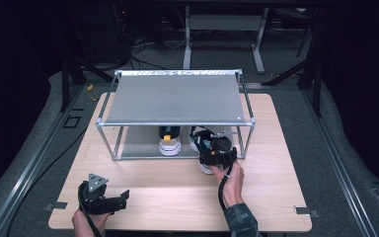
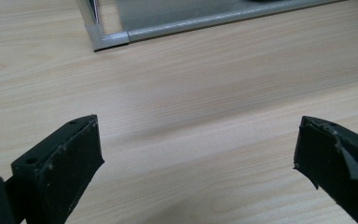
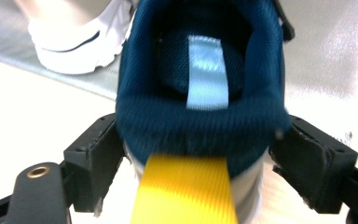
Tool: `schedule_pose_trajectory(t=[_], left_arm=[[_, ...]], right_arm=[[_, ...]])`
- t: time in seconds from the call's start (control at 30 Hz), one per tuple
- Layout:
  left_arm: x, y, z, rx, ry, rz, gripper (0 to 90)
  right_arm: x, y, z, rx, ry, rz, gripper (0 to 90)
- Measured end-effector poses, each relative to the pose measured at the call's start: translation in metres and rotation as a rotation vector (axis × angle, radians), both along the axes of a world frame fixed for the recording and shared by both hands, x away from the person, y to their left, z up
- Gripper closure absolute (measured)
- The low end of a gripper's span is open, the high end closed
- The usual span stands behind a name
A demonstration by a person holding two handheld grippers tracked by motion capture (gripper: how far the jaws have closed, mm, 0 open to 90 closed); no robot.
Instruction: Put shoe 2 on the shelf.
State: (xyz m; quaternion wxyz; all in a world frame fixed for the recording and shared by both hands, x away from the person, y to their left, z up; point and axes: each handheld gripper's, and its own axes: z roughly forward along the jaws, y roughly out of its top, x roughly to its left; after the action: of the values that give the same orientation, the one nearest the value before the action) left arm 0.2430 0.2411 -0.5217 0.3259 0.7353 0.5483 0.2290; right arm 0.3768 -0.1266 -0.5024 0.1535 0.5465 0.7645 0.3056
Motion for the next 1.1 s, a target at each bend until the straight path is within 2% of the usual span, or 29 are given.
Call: schedule_pose_trajectory(t=[0.13,0.17,0.23,0.3,0.33,0.4,0.47,0.53,0.7,0.73,0.8,0.83,0.87,0.97,1.1], left_arm=[[0.000,0.000,0.001,0.001,-0.004,0.000,0.7],[-0.001,0.001,0.001,0.001,-0.005,0.004,0.7],[-0.001,0.001,0.001,0.000,-0.005,0.004,0.7],[-0.001,0.001,0.001,0.002,-0.004,0.003,0.7],[0.000,0.000,0.002,0.001,-0.004,-0.001,0.8],[0.000,-0.001,0.002,0.002,-0.004,-0.003,0.8],[0.000,-0.002,0.002,0.006,-0.003,-0.006,0.8],[0.001,-0.003,0.002,0.009,-0.002,-0.010,0.8],[0.002,-0.003,0.004,0.009,-0.005,-0.010,0.9],[0.002,-0.003,0.004,0.010,-0.004,-0.011,0.9],[0.001,-0.002,0.005,0.011,-0.005,-0.009,0.9],[0.001,-0.002,0.005,0.011,-0.005,-0.009,1.0],[0.001,-0.001,0.005,0.012,-0.003,-0.010,1.0],[0.000,0.001,0.003,0.006,-0.009,-0.002,1.0],[0.000,0.000,0.000,0.004,0.002,-0.003,1.0]], right_arm=[[-0.009,-0.005,0.002,-0.007,-0.009,0.023,23.6],[-0.015,-0.010,0.004,0.015,-0.014,0.030,29.6],[-0.022,-0.014,0.006,0.023,-0.020,0.033,34.7],[-0.024,-0.016,0.007,0.032,-0.026,0.042,36.6],[-0.029,-0.017,0.008,0.032,-0.037,0.040,41.0],[-0.030,-0.018,0.007,0.046,-0.048,0.045,42.0],[-0.030,-0.016,0.007,0.059,-0.053,0.062,42.9],[-0.029,-0.013,0.006,0.052,-0.064,0.072,44.2],[-0.026,-0.004,0.005,0.047,-0.090,0.068,46.7],[-0.024,-0.003,0.004,0.060,-0.084,0.087,47.8],[-0.022,0.000,0.003,0.065,-0.088,0.091,49.2],[-0.022,0.000,0.003,0.065,-0.088,0.091,49.2],[-0.020,0.004,0.003,0.043,-0.096,0.077,50.0],[-0.016,0.006,0.002,0.037,-0.097,0.072,53.5],[-0.010,0.009,0.000,0.051,-0.096,0.076,53.1]])
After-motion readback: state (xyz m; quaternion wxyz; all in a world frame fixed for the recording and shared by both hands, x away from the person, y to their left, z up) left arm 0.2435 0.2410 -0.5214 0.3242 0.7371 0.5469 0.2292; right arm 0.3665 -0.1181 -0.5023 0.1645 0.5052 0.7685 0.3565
